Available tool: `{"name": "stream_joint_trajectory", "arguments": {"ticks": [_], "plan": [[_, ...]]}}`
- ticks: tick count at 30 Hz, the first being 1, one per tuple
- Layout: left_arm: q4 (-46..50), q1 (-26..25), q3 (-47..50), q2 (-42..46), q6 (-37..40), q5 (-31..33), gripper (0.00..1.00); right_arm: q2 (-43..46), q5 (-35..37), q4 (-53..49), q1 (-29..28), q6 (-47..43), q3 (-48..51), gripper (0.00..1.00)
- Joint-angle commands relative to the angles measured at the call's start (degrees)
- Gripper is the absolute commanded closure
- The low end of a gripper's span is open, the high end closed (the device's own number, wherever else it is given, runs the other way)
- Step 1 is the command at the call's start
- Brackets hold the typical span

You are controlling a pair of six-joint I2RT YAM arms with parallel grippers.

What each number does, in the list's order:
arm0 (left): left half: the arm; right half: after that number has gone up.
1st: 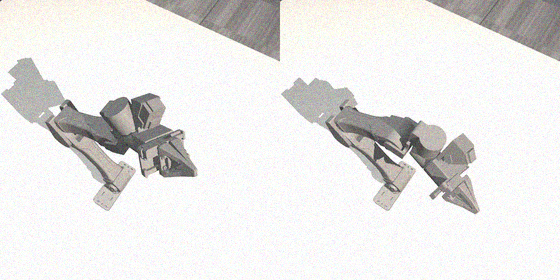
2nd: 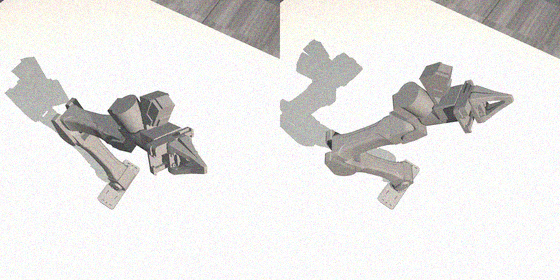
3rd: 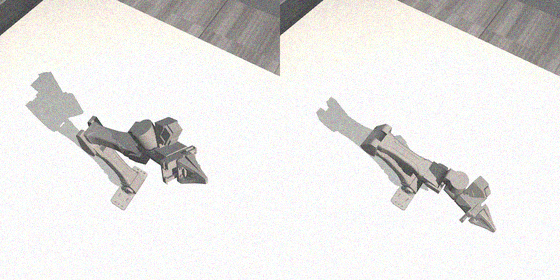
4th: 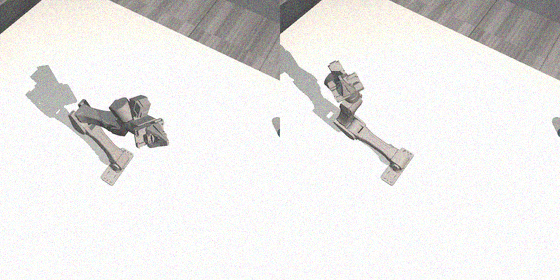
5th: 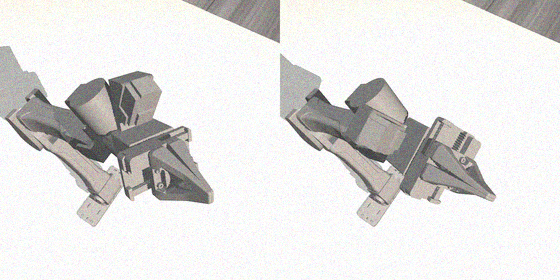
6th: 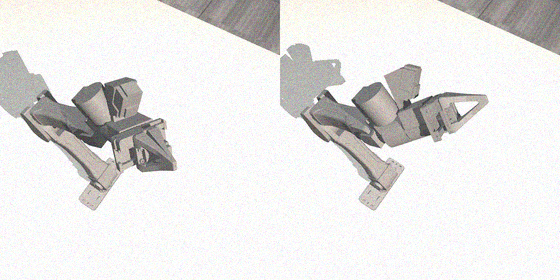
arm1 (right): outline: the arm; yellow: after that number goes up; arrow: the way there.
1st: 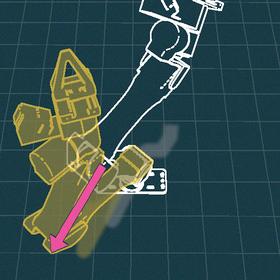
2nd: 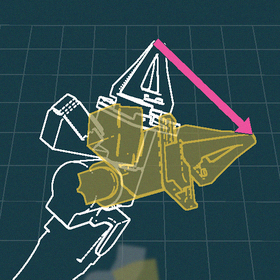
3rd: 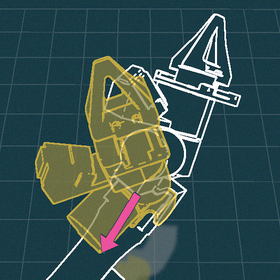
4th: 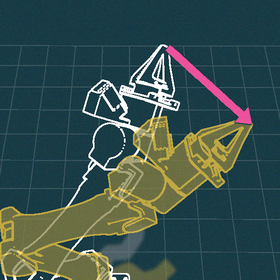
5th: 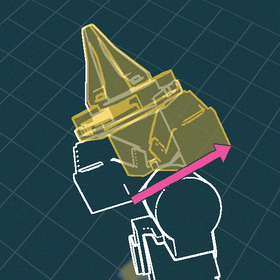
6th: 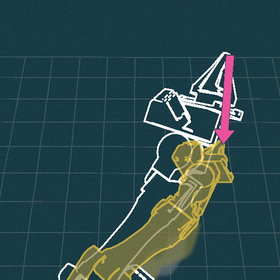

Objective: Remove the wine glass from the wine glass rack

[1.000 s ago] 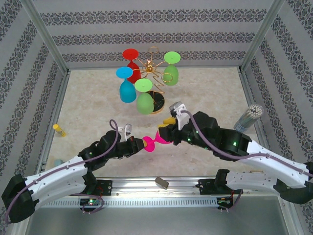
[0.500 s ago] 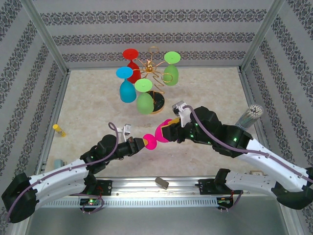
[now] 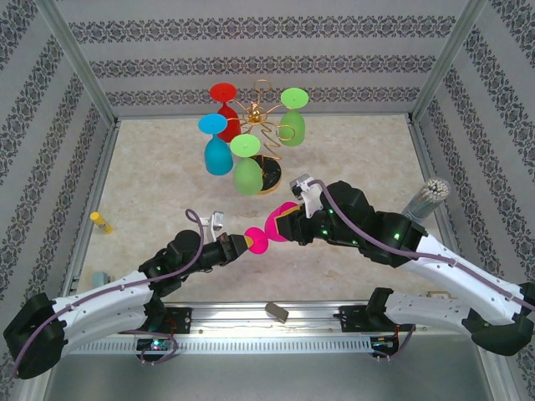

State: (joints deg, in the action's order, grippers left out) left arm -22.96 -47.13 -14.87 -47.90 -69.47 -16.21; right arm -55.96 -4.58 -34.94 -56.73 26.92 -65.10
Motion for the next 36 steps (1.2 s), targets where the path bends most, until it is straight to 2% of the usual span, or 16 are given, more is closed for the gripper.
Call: {"name": "stream_joint_trajectory", "arguments": {"ticks": [1, 13, 18, 21, 25, 27, 36], "plan": [[-2.98, 0.55, -0.95, -0.01, -0.04, 0.65, 1.00, -0.23, -1.48, 1.01, 0.50, 0.49, 0.40, 0.73], [-2.54, 0.55, -1.38, 0.00, -0.05, 1.09, 1.00, -1.00, -1.50, 1.01, 0.49, 0.51, 1.55, 0.80], [-2.13, 0.53, -1.47, 0.00, -0.20, 1.18, 1.00, -0.82, -1.22, 1.12, 0.48, 0.35, 1.82, 0.98], [-1.12, 0.55, -1.77, 0.06, -0.30, 1.65, 1.00, -0.47, -1.16, 1.36, 0.49, 0.00, 2.12, 1.00], [-0.13, 0.55, -2.26, 0.44, -0.07, 2.40, 0.92, -0.45, -0.61, 1.02, 0.52, -0.35, 2.25, 1.00], [0.51, 0.55, -2.52, 0.52, -0.01, 2.73, 0.83, -0.51, -0.35, 0.79, 0.49, -0.65, 2.30, 1.00], [5.80, 0.55, -2.75, 2.03, 0.04, 4.19, 0.59, -1.12, 2.55, -0.45, 0.50, -1.81, 2.02, 1.00]]}}
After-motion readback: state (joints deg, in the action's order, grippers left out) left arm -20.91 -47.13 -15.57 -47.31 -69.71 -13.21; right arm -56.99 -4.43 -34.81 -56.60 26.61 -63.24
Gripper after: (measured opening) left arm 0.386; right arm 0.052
